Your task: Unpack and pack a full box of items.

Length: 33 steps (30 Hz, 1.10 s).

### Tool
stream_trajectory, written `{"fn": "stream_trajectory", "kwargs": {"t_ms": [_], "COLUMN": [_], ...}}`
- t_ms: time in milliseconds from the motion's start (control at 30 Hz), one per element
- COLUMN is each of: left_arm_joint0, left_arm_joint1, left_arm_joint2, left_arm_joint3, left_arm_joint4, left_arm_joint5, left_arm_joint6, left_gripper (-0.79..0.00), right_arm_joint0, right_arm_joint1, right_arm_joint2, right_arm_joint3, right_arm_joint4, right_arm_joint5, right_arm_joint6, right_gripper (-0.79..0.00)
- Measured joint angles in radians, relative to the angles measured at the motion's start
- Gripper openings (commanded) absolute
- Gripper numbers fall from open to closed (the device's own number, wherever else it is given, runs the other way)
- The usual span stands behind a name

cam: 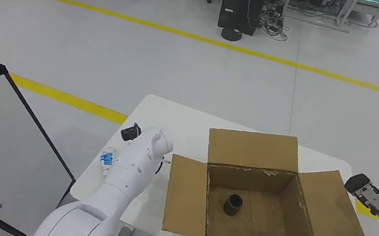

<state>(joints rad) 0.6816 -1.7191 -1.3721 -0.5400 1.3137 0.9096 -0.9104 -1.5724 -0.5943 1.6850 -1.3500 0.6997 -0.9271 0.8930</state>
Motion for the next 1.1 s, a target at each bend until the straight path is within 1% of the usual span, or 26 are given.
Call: {"fn": "stream_trajectory", "kwargs": {"t_ms": [133,167,333,400,433,467,633,733,900,967,1000,1100], "left_arm_joint0": [-0.003,-0.004,-0.010,-0.012,-0.013,-0.015,-0.021,-0.020,0.008,0.025,0.035,0.090], "left_arm_joint1": [0.002,0.002,0.001,0.000,0.000,-0.001,-0.002,-0.004,-0.010,-0.010,-0.009,-0.007], "left_arm_joint2": [-0.003,-0.003,0.002,0.005,0.006,0.007,0.010,0.013,0.029,0.035,0.037,0.047], "left_arm_joint3": [0.009,0.012,0.023,0.029,0.031,0.035,0.045,0.033,-0.039,-0.086,-0.113,-0.245], "left_arm_joint4": [-0.005,-0.006,-0.009,-0.011,-0.012,-0.014,-0.022,-0.028,-0.024,-0.011,-0.005,0.025], "left_arm_joint5": [0.004,0.005,0.005,0.003,0.002,0.002,-0.003,0.001,0.025,0.050,0.060,0.084], "left_arm_joint6": [0.004,0.005,0.004,0.004,0.003,0.003,0.008,0.024,0.053,0.060,0.065,0.085], "left_gripper": [-0.462,-0.428,-0.526,-0.622,-0.717,-0.785,-0.785,-0.785,-0.785,-0.785,-0.785,-0.785], "right_arm_joint0": [0.000,0.000,0.000,0.000,0.000,0.000,0.000,0.000,0.000,0.000,0.000,0.000], "right_arm_joint1": [0.000,0.000,0.000,0.000,0.000,0.000,0.000,0.000,0.000,0.000,0.000,0.000], "right_arm_joint2": [0.000,0.000,0.000,0.000,0.000,0.000,0.000,0.000,0.000,0.000,0.000,0.000], "right_arm_joint3": [0.000,0.000,0.000,0.000,0.000,0.000,0.000,0.000,0.000,0.000,0.000,0.000], "right_arm_joint4": [0.000,0.000,0.000,0.000,0.000,0.000,0.000,0.000,0.000,0.000,0.000,0.000], "right_arm_joint5": [0.000,0.000,0.000,0.000,0.000,0.000,0.000,0.000,0.000,0.000,0.000,0.000], "right_arm_joint6": [0.000,0.000,0.000,0.000,0.000,0.000,0.000,0.000,0.000,0.000,0.000,0.000], "right_gripper": [0.000,0.000,0.000,0.000,0.000,0.000,0.000,0.000,0.000,0.000,0.000,0.000]}}
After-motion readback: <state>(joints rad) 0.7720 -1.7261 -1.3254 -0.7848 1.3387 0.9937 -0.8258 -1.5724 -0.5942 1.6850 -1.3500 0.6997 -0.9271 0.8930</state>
